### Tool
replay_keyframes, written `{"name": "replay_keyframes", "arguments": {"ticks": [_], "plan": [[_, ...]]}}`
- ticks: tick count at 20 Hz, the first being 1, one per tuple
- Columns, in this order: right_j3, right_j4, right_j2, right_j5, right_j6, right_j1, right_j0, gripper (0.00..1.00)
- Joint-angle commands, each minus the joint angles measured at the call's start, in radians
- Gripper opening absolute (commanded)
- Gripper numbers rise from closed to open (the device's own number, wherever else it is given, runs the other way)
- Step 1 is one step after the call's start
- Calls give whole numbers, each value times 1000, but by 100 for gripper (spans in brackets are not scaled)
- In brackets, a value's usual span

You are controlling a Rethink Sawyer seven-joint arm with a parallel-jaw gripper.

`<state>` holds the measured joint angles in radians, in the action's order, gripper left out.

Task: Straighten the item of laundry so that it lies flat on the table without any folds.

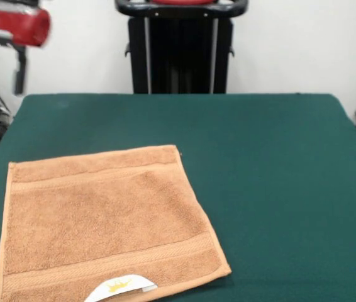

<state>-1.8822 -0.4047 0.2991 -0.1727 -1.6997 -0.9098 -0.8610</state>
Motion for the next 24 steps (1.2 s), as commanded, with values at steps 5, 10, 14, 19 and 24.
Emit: {"name": "replay_keyframes", "arguments": {"ticks": [5,10,14,19,24], "plan": [[-82,-169,-301,280,-152,98,281,100],[-79,-145,-339,336,-159,180,306,100],[-41,-102,-392,361,-160,205,355,100],[-78,-144,-363,389,-142,170,318,100],[-83,-154,-372,425,-140,189,318,100]]}}
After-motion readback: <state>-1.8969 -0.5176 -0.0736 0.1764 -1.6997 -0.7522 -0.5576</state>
